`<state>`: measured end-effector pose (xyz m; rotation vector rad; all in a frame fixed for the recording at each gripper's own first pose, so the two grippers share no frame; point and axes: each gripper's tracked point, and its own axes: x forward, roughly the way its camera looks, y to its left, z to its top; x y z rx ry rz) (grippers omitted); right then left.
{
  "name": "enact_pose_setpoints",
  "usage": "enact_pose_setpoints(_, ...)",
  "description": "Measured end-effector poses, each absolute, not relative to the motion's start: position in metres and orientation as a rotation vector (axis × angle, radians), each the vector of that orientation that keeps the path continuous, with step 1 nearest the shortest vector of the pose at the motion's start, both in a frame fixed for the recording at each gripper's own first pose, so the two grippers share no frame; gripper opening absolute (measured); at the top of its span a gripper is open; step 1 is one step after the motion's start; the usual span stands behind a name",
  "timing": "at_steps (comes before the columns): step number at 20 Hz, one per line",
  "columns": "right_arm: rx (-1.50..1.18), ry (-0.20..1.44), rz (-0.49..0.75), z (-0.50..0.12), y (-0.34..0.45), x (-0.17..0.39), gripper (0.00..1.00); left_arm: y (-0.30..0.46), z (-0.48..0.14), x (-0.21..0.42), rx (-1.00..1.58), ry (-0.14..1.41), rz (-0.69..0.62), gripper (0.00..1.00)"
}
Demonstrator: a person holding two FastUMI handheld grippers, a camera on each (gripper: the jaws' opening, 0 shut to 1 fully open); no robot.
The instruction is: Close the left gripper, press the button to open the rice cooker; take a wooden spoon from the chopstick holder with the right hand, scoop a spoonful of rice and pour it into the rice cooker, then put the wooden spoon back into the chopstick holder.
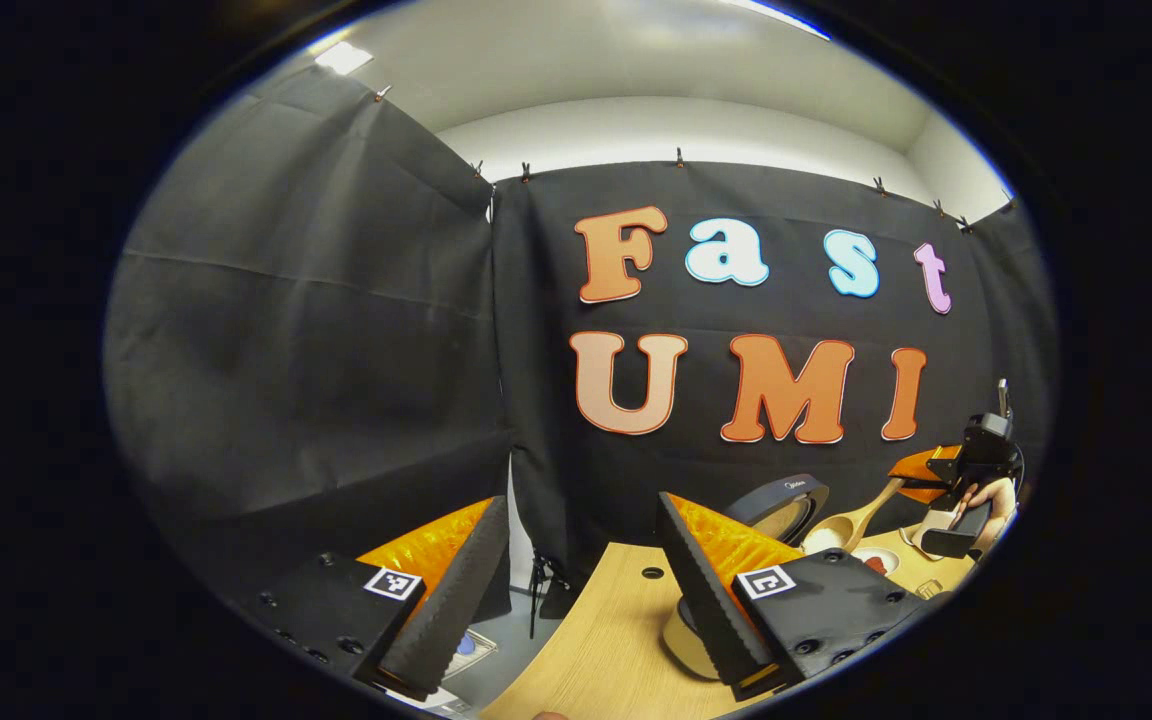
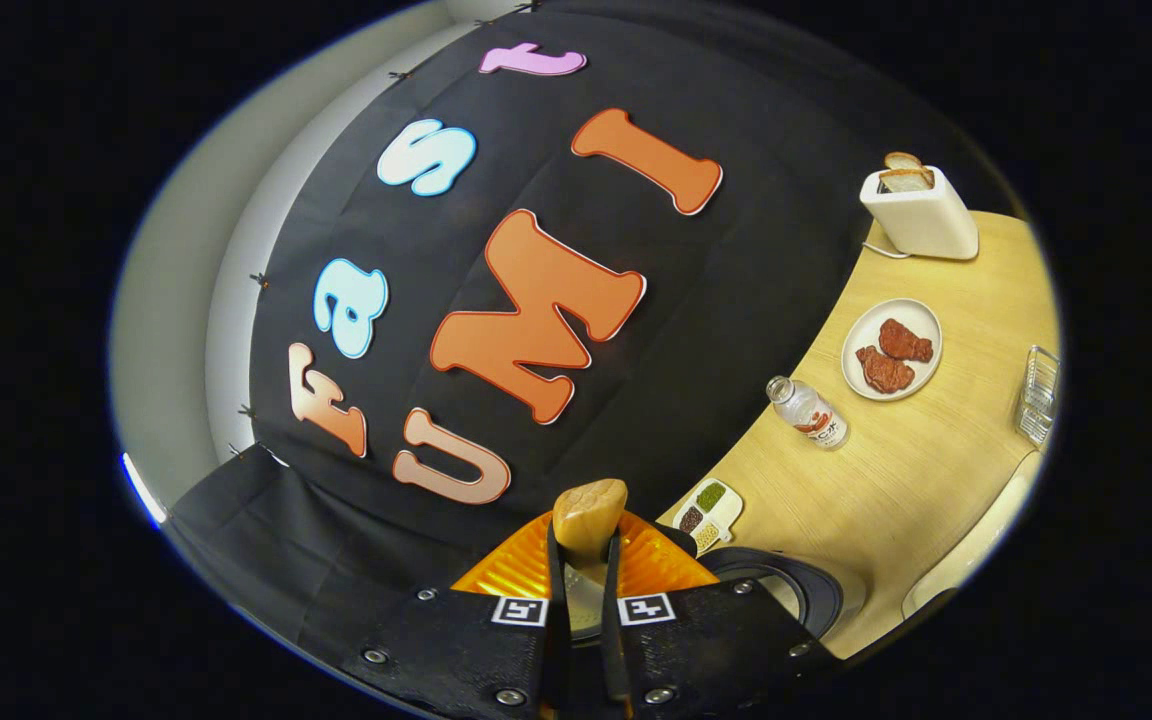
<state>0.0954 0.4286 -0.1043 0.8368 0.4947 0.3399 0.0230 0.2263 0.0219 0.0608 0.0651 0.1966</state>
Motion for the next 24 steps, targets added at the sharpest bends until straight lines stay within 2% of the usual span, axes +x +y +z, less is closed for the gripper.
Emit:
enact_pose_setpoints(7, 0.727, 0.452, 0.377, -0.101, 0.432, 0.094, 0.11, 0.228, 0.020, 0.021, 0.060, 0.073, 0.199, 0.97)
enact_pose_setpoints(9, 0.703, 0.443, 0.388, -0.101, 0.434, 0.093, 0.11, 0.228, 0.020, 0.022, 0.060, 0.074, 0.199, 1.00)
enact_pose_setpoints(24, 0.425, 0.305, 0.508, -0.091, 0.452, 0.082, 0.11, 0.225, 0.016, 0.021, 0.070, 0.094, 0.189, 0.99)
